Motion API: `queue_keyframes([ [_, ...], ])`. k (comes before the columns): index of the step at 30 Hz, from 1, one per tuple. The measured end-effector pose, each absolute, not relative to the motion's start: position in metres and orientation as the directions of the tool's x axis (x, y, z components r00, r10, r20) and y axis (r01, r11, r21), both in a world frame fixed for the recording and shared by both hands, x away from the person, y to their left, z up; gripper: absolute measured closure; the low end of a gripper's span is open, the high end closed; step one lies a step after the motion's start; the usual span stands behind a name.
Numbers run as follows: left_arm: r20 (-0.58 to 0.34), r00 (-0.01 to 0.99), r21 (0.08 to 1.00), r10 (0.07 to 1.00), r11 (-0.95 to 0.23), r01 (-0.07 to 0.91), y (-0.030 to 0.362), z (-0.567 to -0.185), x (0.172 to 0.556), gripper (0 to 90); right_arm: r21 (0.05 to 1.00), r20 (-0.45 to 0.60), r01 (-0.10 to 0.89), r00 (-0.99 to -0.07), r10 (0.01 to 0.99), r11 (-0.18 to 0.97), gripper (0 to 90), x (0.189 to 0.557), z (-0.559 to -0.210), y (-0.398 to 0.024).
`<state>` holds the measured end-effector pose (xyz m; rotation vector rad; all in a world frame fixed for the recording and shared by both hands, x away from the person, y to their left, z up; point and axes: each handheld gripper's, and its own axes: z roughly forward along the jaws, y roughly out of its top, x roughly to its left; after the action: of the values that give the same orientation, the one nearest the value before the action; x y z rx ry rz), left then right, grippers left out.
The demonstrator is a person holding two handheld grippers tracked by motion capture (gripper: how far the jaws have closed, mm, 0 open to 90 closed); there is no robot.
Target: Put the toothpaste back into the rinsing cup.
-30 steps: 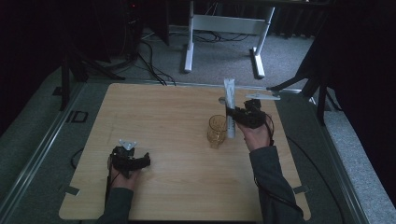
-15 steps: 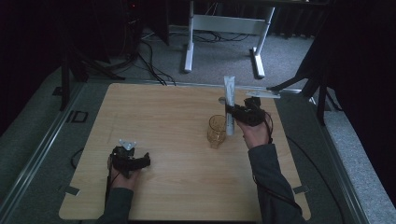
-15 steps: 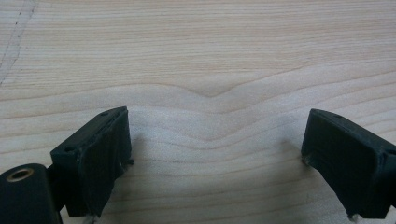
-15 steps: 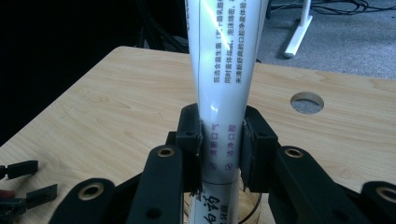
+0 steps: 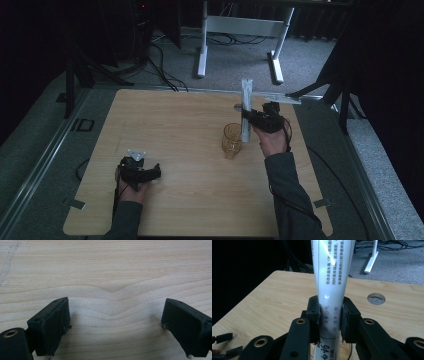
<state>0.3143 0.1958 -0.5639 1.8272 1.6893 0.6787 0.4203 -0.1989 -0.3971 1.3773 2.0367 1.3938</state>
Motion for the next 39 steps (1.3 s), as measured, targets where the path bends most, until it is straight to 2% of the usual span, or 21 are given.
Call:
queue_keyframes([
  [5,-0.006,0.079,0.697,0.997,-0.052,0.715,0.196,-0.564,0.314,8.6,0.84,0.279,0.541,-0.483,0.83,0.032,72.4,0.425,-0.399,-0.201],
  [39,-0.008,0.079,0.697,0.997,-0.051,0.715,0.196,-0.564,0.314,8.5,0.85,0.273,0.526,-0.46,0.845,0.011,72.2,0.44,-0.407,-0.192],
])
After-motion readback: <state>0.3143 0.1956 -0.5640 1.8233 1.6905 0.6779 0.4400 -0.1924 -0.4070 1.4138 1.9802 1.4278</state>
